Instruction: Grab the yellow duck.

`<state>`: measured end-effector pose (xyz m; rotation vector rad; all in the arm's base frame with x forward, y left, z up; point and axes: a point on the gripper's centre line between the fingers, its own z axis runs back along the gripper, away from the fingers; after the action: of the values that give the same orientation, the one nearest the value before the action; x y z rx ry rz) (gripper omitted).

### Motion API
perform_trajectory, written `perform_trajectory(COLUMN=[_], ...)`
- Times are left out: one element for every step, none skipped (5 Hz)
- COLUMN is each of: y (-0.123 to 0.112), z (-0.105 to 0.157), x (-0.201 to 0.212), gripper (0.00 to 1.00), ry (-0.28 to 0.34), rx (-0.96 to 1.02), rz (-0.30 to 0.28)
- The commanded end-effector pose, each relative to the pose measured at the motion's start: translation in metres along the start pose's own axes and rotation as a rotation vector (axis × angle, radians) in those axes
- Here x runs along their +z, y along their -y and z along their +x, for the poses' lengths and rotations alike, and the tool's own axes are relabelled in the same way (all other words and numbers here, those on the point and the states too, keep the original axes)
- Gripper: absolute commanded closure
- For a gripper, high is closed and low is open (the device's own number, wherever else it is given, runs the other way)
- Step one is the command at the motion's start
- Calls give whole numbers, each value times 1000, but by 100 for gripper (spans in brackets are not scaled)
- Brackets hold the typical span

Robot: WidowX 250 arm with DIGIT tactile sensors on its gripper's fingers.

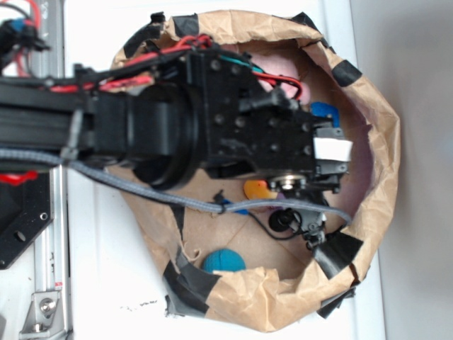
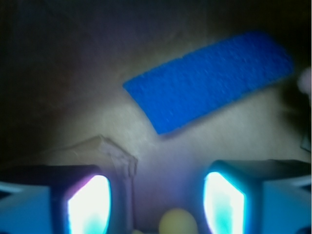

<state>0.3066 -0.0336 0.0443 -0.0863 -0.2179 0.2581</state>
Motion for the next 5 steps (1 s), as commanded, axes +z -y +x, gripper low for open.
perform_trajectory(y=[3, 5, 7, 5, 6], z=[-4, -12, -21, -20, -17], x=[9, 1, -3, -8, -3], gripper=[0, 0, 0, 100, 100], ry=[13, -26, -44, -57, -47], rx=[-21, -36, -63, -40, -37], rz=[-3, -14, 15, 27, 9])
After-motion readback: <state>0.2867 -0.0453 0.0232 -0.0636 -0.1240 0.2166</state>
